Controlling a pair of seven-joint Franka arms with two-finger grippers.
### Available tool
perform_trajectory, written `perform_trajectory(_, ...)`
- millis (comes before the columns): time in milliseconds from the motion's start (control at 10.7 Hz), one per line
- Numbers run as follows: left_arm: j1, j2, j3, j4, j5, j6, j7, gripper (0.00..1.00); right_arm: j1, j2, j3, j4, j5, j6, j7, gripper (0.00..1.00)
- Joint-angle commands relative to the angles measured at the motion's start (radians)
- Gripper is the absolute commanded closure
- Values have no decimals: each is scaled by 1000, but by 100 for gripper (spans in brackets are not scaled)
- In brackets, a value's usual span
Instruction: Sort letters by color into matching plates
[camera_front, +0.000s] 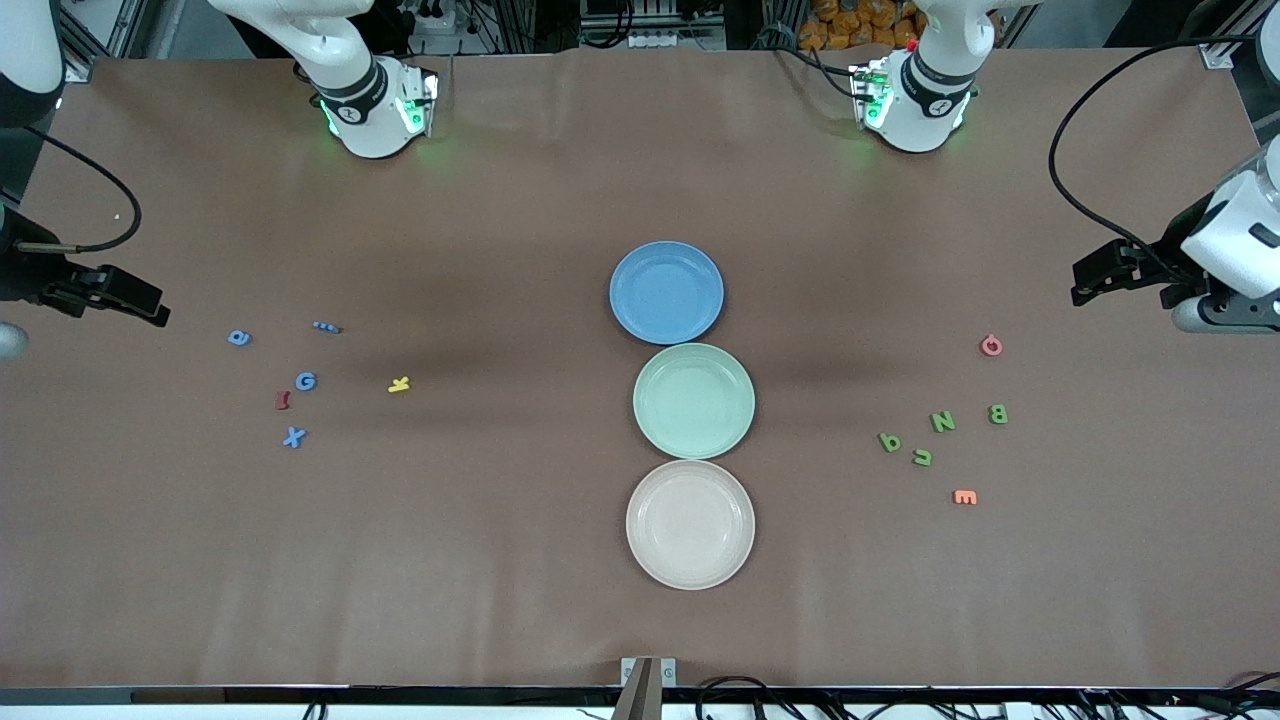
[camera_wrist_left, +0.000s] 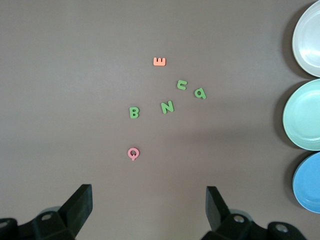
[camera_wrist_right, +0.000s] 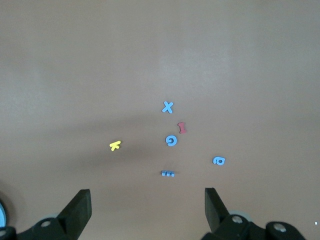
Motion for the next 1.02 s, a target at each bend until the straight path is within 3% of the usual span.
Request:
perform_trajectory(0,19,63,-6,-14,-25,56,-16,0,-17,-37,12,-159,27,148,-10,0)
perform_trajectory(372,34,115,-6,-192,-74,309,-51,0,-38,-63,12,-342,31,302,-23,0)
perform_trajectory(558,27,132,-7,-295,-65,458,-64,0,-81,-101,11,-495,31,441,-105,0)
perform_trajectory(745,22,181,-15,-307,-57,486,-112,0,-110,-106,7,-586,29,530,-179,0)
perform_trajectory(931,10,235,-17,-321,43,550,-126,0,-148,-103,0,-670,28,599,-176,0)
